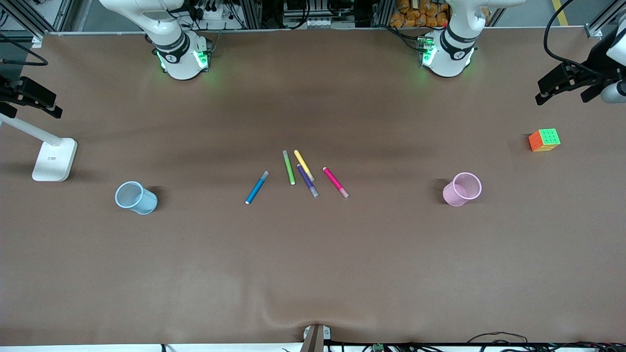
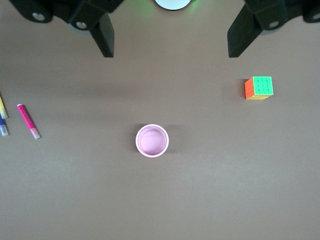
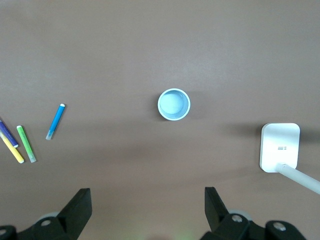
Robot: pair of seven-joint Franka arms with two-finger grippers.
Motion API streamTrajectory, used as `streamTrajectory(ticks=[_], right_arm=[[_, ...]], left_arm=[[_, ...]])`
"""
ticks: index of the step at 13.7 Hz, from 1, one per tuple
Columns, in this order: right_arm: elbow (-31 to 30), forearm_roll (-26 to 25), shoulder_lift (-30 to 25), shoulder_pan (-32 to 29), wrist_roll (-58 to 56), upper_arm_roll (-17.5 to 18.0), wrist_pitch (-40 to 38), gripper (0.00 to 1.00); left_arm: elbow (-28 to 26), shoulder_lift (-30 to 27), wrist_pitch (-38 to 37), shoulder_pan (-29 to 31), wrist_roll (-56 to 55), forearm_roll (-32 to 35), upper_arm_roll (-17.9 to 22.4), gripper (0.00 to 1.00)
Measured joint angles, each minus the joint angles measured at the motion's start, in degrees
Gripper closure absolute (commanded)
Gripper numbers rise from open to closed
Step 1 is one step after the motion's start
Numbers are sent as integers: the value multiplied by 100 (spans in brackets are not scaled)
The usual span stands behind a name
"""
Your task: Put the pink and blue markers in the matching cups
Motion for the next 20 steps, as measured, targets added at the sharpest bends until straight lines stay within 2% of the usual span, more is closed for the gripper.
streamTrajectory(ticks=[20], right_arm=[[-2, -32, 68, -2, -6, -26, -3, 0]], left_arm=[[-2, 39, -105, -2, -34, 0, -2, 0]])
